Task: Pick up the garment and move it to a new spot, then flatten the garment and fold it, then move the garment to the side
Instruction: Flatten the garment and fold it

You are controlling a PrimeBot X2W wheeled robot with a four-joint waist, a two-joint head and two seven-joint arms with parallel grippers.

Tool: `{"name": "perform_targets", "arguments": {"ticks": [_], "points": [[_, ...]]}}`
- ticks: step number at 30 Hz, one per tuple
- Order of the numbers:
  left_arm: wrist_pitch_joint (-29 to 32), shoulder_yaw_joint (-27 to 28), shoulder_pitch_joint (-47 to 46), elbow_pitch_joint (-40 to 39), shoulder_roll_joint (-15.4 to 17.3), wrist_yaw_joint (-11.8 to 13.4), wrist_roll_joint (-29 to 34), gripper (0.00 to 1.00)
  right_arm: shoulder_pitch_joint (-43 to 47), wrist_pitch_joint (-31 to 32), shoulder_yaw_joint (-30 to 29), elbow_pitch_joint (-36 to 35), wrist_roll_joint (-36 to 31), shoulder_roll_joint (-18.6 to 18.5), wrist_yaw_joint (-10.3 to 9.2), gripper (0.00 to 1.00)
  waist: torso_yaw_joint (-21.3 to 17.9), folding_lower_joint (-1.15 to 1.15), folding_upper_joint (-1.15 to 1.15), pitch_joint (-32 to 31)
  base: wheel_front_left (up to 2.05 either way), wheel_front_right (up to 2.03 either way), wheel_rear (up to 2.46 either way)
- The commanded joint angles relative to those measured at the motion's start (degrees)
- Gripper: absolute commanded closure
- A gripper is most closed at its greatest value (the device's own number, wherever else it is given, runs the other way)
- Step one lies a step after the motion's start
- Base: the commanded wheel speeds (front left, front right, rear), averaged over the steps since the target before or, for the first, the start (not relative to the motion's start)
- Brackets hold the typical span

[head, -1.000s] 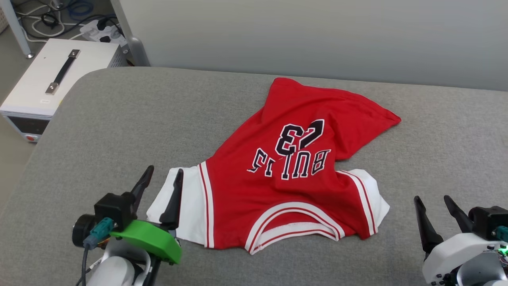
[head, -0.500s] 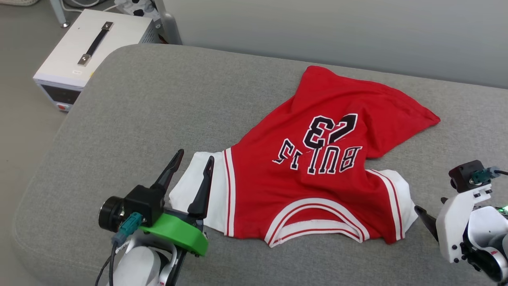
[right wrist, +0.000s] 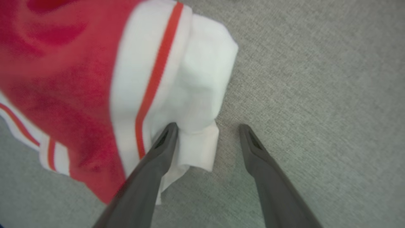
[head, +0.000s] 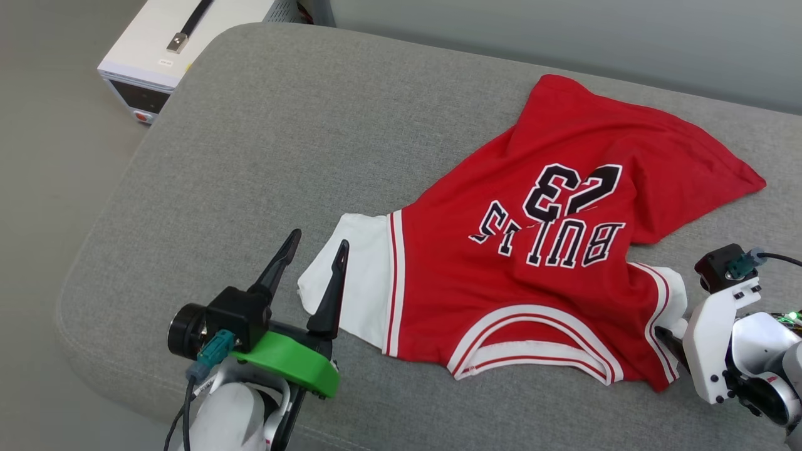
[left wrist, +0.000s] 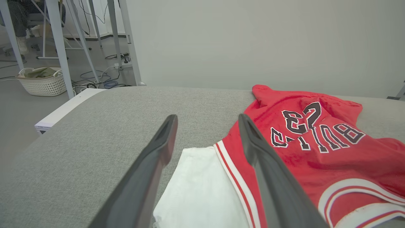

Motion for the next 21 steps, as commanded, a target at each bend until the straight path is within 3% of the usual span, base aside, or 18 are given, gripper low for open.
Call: {"name": "perform_targets", "arguments": {"ticks": [1, 2, 5, 6, 14, 21], "points": [[-0.32, 0.51, -1.08, 0.17, -0.36, -0.43, 0.57, 0.00, 0.23, -0.08, 2.02, 1.26, 1.14, 0.50, -0.02, 0.00, 0.80, 0.00, 0.00, 0.95, 0.00, 0.00, 0.00], [-0.32, 0.72, -1.11, 0.27, -0.47, -0.50, 0.66, 0.00, 0.25, -0.17, 2.73, 1.56, 1.77, 0.55, -0.02, 0.00, 0.81, 0.00, 0.00, 1.04, 0.00, 0.00, 0.00], [-0.32, 1.40, -1.09, 0.55, -0.74, -0.72, 1.07, 0.00, 0.21, -1.04, 4.62, 2.44, 3.03, 0.42, -0.02, 0.90, 0.48, 0.00, 0.00, 1.06, 0.00, 0.00, 0.00], [-0.32, 1.58, -1.07, 0.63, -0.79, -0.77, 1.17, 0.00, 0.18, -1.52, 4.95, 2.67, 3.39, 0.38, -0.02, 1.00, 0.30, 0.00, 0.00, 0.97, 0.00, 0.00, 0.00], [-0.32, 2.36, -0.39, 1.60, -0.78, -1.17, 1.99, 0.00, -0.62, -9.31, 4.18, 5.13, 4.01, -0.34, -0.02, 1.00, -3.25, 0.00, 0.00, -1.98, 0.00, 0.00, 0.00], [-0.32, 2.44, 1.30, 2.25, -0.26, -1.36, 2.12, 0.00, 0.44, -13.85, -2.75, 5.34, 0.35, -2.83, -0.02, 1.00, -7.33, 0.00, 0.00, -5.60, 0.00, 0.00, 0.00]]}}
